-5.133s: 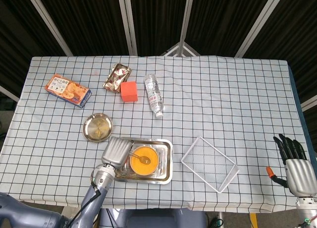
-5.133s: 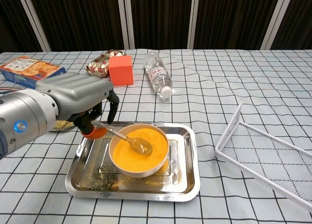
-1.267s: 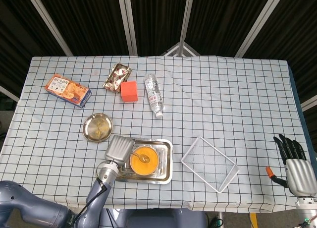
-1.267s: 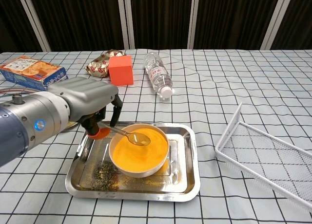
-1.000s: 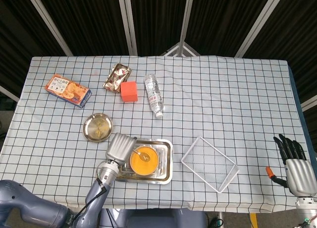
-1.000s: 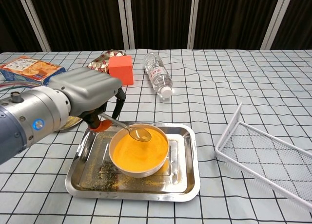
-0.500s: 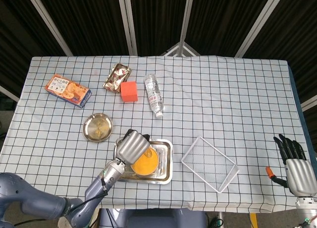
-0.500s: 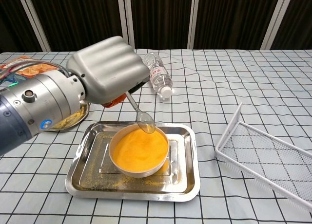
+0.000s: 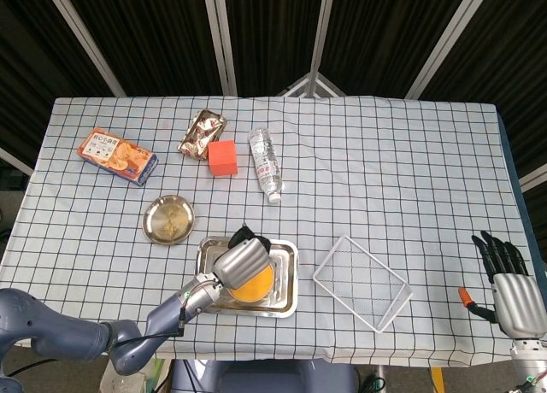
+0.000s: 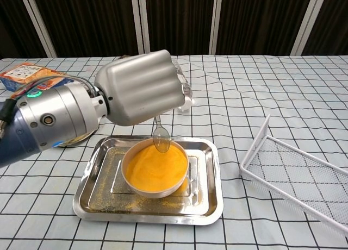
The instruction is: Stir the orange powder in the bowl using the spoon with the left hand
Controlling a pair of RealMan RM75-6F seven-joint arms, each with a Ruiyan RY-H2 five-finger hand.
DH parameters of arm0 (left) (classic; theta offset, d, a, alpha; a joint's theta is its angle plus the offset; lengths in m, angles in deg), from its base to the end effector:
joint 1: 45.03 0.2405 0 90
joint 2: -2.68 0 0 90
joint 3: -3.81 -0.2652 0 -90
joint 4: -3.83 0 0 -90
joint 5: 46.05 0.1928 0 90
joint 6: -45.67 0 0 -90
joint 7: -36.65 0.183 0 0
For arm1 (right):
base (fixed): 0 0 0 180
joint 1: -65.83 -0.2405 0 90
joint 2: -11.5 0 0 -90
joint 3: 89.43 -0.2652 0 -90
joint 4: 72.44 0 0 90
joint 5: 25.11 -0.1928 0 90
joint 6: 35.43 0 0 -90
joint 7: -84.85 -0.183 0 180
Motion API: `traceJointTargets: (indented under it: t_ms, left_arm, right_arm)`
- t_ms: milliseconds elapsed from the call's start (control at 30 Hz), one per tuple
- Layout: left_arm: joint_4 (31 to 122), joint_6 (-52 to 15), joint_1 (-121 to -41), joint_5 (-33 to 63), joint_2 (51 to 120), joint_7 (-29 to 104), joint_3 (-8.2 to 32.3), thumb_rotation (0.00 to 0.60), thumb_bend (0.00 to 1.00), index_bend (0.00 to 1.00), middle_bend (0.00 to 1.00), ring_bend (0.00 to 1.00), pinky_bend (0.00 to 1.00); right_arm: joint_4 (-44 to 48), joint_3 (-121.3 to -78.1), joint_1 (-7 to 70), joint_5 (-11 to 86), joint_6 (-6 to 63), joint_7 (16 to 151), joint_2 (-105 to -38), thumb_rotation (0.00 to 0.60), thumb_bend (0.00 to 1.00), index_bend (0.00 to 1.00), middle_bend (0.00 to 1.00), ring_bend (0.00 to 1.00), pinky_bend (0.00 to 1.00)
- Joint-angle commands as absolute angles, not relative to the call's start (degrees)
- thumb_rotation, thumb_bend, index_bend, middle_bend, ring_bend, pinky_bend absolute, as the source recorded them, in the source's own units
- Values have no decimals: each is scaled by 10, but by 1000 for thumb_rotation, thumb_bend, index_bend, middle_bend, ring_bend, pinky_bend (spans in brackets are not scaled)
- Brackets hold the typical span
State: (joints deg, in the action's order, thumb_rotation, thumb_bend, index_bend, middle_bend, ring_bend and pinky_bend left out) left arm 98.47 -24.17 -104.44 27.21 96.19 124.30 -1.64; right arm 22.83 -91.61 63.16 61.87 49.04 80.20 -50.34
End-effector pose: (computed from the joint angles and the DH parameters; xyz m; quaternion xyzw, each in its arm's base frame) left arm -0.0209 0.3089 -0.0505 -0.8132 0.2650 -0.2385 0.4600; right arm -0.3120 -0.2045 0.1818 0.5779 -0.4285 0.4017 0.5667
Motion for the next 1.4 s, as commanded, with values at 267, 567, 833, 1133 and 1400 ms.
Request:
traceJointTargets:
  t_ms: [267,567,833,1133,1400]
  left_arm:
    - [978,-228,-1023,291,940,1251,-26,600,809,825,1000,927,961]
    - [961,-216,-1013,293,955,1274,-11,600,809,825,1000,927,961]
    - [950,-195,-1010,295,977,1293,-6,600,809,825,1000,927,961]
    - [957,-185,-1001,312,991,1284,-8,600,809,825,1000,927,961]
    - [983,-195,-986,345,988,1262,-12,600,808,825,1000,927,961]
  right_arm:
    - [229,-916,632,619,490,805,-504,600,361,0,0,0,0]
    - [230,-916,631,618,490,805,-504,600,360,0,0,0,0]
    - [230,-915,631,621,490,800,-503,600,360,0,0,0,0]
    - [230,-915,632,620,490,800,-502,600,360,0,0,0,0]
    - [230,-915,632,619,490,801,-502,600,360,0,0,0,0]
